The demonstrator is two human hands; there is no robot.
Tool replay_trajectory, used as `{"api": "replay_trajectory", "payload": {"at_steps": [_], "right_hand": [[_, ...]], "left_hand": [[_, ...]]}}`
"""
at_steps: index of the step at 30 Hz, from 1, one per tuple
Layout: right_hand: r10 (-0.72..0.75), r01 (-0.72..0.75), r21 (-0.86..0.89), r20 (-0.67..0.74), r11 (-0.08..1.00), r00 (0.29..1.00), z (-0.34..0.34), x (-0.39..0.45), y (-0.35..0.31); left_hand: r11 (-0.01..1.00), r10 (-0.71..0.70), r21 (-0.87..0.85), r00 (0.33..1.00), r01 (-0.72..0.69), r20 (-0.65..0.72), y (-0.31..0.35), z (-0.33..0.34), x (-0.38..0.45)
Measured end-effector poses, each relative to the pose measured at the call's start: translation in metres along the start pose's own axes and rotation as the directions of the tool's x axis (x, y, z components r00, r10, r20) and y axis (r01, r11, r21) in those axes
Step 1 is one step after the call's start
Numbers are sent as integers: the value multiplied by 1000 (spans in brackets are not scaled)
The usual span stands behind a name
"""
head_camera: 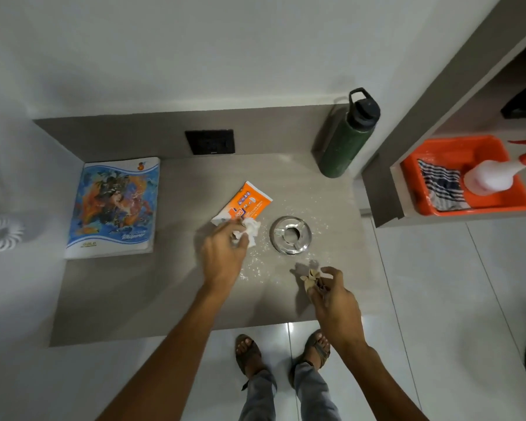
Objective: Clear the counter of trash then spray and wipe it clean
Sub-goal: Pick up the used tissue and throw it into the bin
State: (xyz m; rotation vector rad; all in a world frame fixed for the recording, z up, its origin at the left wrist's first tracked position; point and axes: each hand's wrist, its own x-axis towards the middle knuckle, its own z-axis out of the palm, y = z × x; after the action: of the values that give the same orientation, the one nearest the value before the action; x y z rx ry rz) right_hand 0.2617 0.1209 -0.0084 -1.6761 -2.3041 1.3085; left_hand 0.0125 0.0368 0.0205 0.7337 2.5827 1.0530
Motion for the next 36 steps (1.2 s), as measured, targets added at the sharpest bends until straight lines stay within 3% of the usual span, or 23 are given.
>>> {"api": "replay_trajectory", "payload": {"at_steps": [7,13,21,28,32,36], "right_hand": [[17,14,217,-144,976,989,-37,1,38],[160,-23,419,-295,908,942,-81,4,93],[325,-86,562,-341,822,882,-113,27,175],[493,-274,558,-290,784,820,-99,77,253],[533,-338,570,-215,749,818,-82,111,292],[550,-405,511,-167,758,818,-58,138,327]], "left_hand": [[992,103,-78,990,-96,100,64,69,-48],[986,84,-160,966,-46,243,98,137,-93],[974,50,-211,835,79,547,155,233,-149],[991,81,23,739,-130,669,177,327,-156],[936,-4,242,681,-255,732,169,389,-128],[879,-133,402,677,-258,724,142,434,-104]]}}
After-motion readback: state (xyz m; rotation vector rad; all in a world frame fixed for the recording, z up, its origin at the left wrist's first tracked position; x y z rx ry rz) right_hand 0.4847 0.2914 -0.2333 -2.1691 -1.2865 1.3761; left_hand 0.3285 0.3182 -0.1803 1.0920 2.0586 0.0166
